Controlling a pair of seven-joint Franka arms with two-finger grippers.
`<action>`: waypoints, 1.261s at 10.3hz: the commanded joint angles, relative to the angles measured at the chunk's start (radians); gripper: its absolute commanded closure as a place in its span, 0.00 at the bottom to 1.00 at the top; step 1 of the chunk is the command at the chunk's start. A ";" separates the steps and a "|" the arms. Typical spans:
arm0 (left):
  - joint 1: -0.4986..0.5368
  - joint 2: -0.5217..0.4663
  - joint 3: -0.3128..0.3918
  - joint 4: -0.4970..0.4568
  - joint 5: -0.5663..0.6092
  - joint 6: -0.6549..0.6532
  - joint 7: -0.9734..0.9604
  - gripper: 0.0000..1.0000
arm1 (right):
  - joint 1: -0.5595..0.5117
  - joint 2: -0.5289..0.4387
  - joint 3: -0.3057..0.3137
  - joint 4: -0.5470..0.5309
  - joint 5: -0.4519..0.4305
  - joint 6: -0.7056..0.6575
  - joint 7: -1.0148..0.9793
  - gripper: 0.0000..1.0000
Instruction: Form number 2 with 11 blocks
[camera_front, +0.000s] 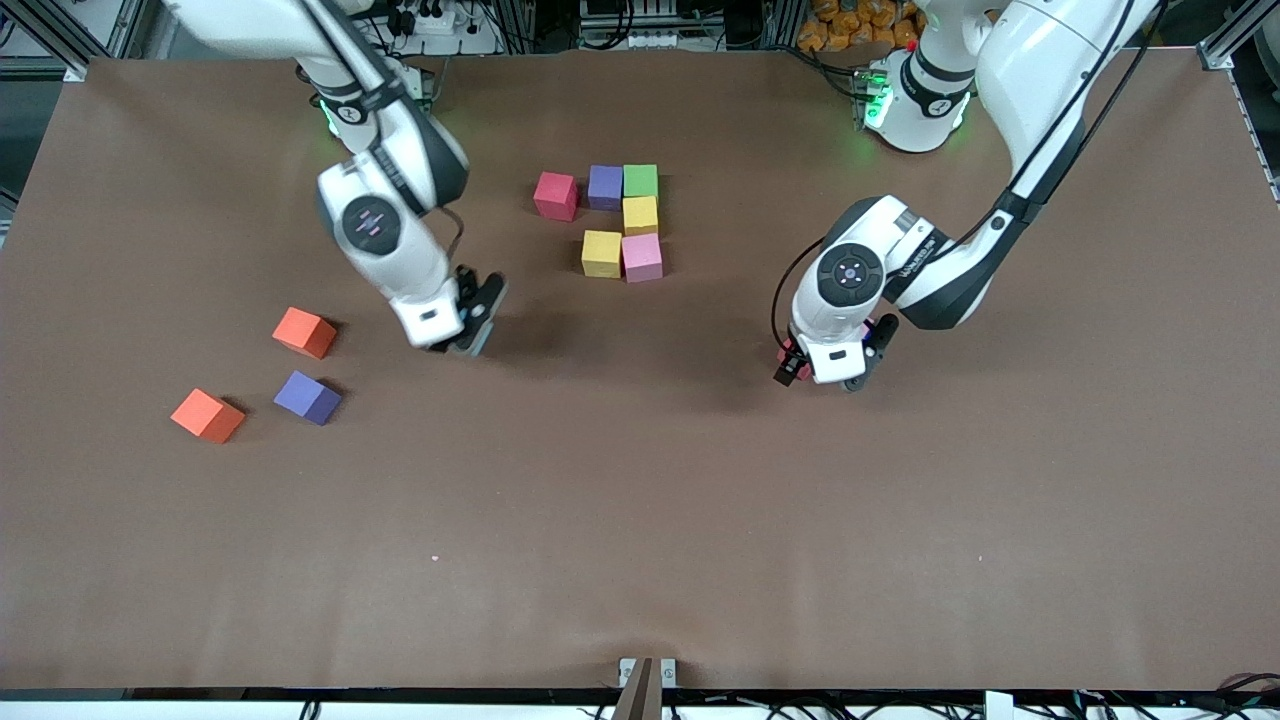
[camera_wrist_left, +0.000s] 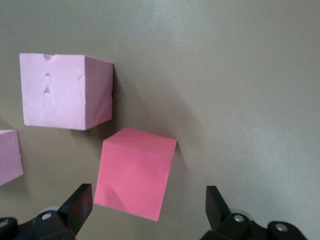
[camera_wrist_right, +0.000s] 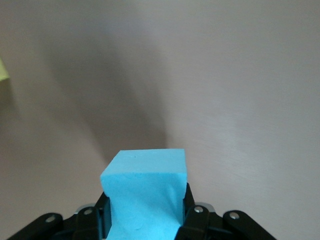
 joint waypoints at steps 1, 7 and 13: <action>0.030 0.023 -0.010 -0.020 0.031 0.047 0.005 0.00 | 0.051 -0.054 0.003 -0.107 0.014 0.050 0.074 0.67; 0.039 0.048 -0.007 -0.049 0.045 0.101 0.005 0.00 | 0.053 -0.089 0.196 -0.161 0.014 0.019 0.281 0.67; 0.053 0.016 -0.011 -0.057 0.074 0.056 0.005 0.00 | 0.046 -0.114 0.246 -0.181 0.014 -0.054 0.339 0.67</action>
